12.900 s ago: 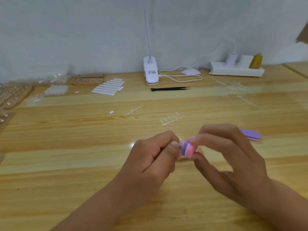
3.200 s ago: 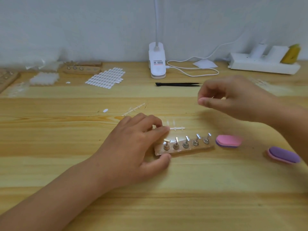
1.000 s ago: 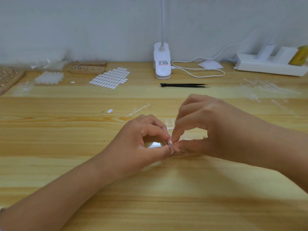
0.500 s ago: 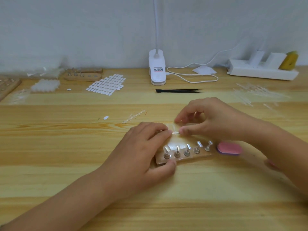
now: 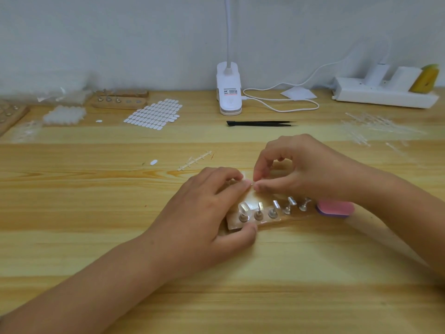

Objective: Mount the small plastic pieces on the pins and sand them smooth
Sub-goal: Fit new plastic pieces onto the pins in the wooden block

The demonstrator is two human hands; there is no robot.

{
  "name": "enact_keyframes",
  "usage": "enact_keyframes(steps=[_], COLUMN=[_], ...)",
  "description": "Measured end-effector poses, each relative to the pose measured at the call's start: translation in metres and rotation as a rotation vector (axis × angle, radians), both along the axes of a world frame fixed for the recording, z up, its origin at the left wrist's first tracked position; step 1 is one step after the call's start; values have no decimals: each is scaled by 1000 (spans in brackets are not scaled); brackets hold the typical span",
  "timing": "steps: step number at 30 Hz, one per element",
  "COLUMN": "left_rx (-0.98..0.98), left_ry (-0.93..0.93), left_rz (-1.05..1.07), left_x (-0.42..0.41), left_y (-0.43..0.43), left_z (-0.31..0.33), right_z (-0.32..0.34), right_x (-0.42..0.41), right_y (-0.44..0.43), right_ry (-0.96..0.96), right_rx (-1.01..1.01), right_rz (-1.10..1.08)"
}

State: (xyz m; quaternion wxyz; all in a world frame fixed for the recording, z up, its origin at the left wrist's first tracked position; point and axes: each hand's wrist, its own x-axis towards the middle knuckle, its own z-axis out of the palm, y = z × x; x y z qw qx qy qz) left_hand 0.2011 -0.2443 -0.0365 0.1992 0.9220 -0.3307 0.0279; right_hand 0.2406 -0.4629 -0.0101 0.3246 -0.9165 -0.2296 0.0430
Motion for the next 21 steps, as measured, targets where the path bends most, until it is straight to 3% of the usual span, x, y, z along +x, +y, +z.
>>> enact_keyframes(steps=[5, 9, 13, 21], left_rx=[-1, -1, -18, -321], left_ry=[-22, -34, -50, 70], left_rz=[6, 8, -6, 67], left_x=[0, -1, 2, 6], left_y=[-1, -1, 1, -9], left_z=[-2, -3, -5, 2], right_z=[13, 37, 40, 39], right_x=[3, -4, -11, -12], right_y=[-4, -13, -9, -1], right_ry=[-78, 47, 153, 170], right_rx=[-32, 39, -32, -27], right_rz=[11, 150, 310, 305])
